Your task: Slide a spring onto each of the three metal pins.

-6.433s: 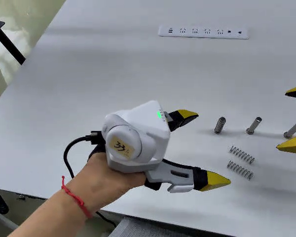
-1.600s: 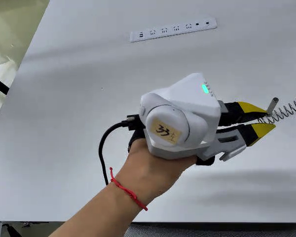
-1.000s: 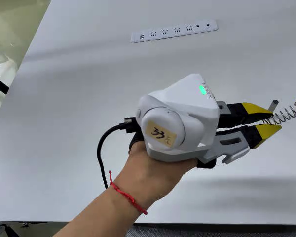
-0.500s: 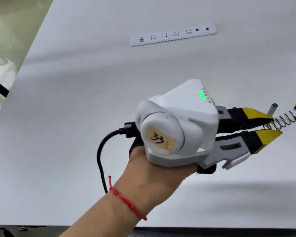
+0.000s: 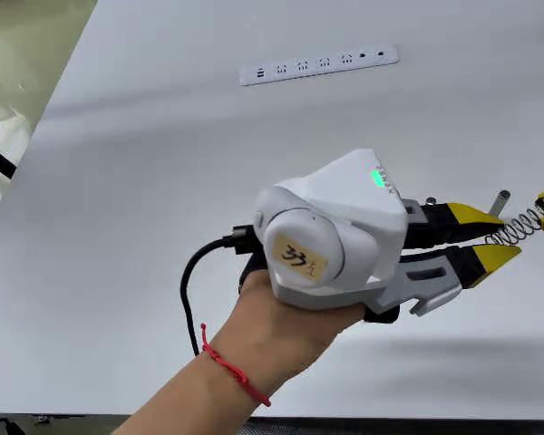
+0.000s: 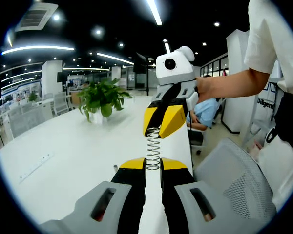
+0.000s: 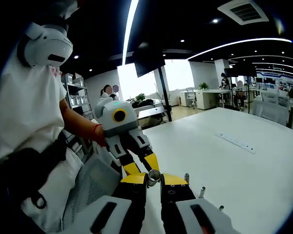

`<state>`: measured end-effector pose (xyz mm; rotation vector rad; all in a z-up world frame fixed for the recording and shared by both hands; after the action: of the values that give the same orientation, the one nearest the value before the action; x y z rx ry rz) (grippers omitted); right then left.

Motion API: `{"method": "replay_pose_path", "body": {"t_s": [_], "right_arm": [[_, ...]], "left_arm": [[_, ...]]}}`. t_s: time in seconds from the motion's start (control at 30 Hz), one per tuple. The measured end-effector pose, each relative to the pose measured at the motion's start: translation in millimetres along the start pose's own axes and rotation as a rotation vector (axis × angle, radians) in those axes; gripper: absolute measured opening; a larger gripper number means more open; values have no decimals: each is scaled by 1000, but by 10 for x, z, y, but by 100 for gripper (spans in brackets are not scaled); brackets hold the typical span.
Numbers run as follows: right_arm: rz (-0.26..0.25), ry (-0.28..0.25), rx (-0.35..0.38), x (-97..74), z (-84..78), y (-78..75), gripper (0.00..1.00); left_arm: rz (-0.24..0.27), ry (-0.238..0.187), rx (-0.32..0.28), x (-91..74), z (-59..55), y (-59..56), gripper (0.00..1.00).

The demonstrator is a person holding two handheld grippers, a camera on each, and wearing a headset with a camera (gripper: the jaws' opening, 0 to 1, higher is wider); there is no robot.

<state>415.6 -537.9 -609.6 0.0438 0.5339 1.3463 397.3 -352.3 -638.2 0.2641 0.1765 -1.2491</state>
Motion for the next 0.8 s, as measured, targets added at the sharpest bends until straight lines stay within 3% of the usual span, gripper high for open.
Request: {"method": "replay_pose_path", "body": {"t_s": [0.8], "right_arm": [[10,54,-65,57,79,95,6]], "left_arm": [[-15,7,6,24,-6,-43,7]]}}
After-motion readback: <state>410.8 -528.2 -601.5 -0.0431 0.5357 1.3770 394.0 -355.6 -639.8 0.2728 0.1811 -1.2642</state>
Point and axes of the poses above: the centre of the closed fingertips' face, and the gripper's own axes: x roughly forward along the fingers, y roughly to its left, z roughly out of its top, the point moved 10 cm from there along -x, roughly backward along the fingers, and after that the axes turned 8 degrees about x, right-handed, at the moved point
